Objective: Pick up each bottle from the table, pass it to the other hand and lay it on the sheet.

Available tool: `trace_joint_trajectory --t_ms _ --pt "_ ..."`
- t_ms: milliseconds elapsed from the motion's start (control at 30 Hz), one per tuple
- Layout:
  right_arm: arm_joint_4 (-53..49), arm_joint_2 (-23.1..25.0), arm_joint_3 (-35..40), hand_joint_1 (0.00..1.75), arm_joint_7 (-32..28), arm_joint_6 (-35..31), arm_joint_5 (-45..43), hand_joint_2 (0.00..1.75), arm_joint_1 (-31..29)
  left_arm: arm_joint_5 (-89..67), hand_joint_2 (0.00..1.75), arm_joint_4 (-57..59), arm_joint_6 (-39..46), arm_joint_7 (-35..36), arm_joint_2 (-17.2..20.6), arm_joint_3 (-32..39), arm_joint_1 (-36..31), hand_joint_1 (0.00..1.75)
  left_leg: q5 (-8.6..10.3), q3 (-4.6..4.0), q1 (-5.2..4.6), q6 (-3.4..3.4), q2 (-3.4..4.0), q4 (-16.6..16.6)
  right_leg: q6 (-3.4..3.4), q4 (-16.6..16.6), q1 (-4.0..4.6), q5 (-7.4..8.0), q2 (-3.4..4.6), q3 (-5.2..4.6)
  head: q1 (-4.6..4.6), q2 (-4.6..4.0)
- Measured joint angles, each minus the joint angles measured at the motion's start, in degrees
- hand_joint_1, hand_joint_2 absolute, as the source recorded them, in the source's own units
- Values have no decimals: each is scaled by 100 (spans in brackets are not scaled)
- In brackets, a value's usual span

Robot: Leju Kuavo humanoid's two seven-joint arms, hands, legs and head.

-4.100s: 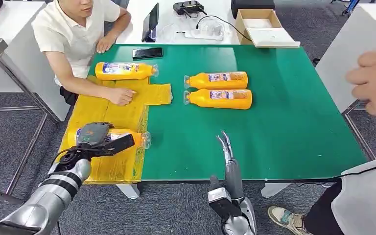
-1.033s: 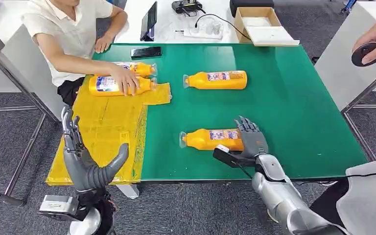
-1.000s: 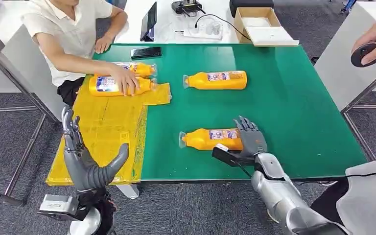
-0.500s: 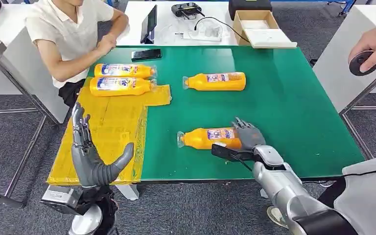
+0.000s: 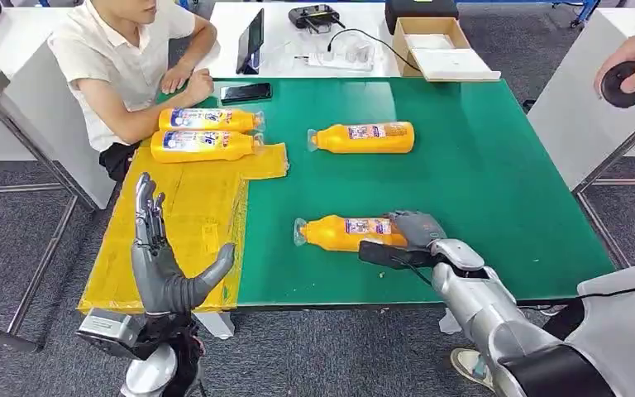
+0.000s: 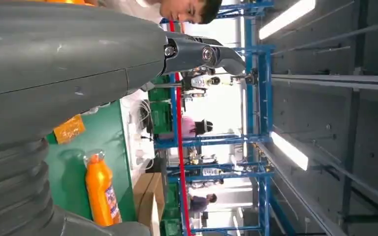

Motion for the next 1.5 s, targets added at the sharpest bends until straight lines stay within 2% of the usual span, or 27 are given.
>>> trace_joint_trajectory --t_ms 333,500,933,1000,1167,1267,1367,1500 --pt "-6 28 -202 175 -759 -46 -1059 175 160 7 175 0 33 0 0 -11 1 0 -1 7 1 0 16 0 0 1 2 1 15 6 0 2" --pt "-408 227 -590 175 -1549 -551 -2141 175 610 168 175 -24 44 87 0 -9 112 0 0 -14 3 0 14 -1 0 4 2 1 12 -7 0 2" --pt "-1139 402 -863 175 -1729 -669 -2523 175 1132 269 175 -50 42 190 0 -9 238 0 1 -57 -1 0 -6 -1 2 4 -6 0 7 -40 -2 0" --pt "-1566 429 -914 175 -1862 -761 -2938 175 1410 411 175 -50 50 324 0 -2 301 0 1 -67 -1 0 -19 -1 4 5 -6 -1 -7 -43 0 0" --pt "-3350 481 -920 175 -1731 -1014 -3863 175 2200 726 175 -17 102 630 -2 33 574 0 1 -95 1 0 -22 -1 1 5 -4 -4 -11 -75 -4 2" --pt "-4213 531 -898 175 -1751 -859 -4214 175 2574 990 175 196 -399 1138 9 -6 655 0 0 -107 1 0 -21 -1 2 6 -4 -5 -11 -86 -2 2" --pt "-4728 619 -695 175 -1847 -572 -4323 175 2800 1075 175 551 -1369 1401 70 -280 657 0 0 -112 1 0 -17 -1 1 6 -5 -5 -11 -90 -2 2" --pt "-4830 802 -198 175 -1969 -431 -4216 175 2868 640 175 853 -1355 1364 92 -595 596 0 1 -113 1 0 -13 -1 1 5 -5 -4 -9 -97 -2 0"
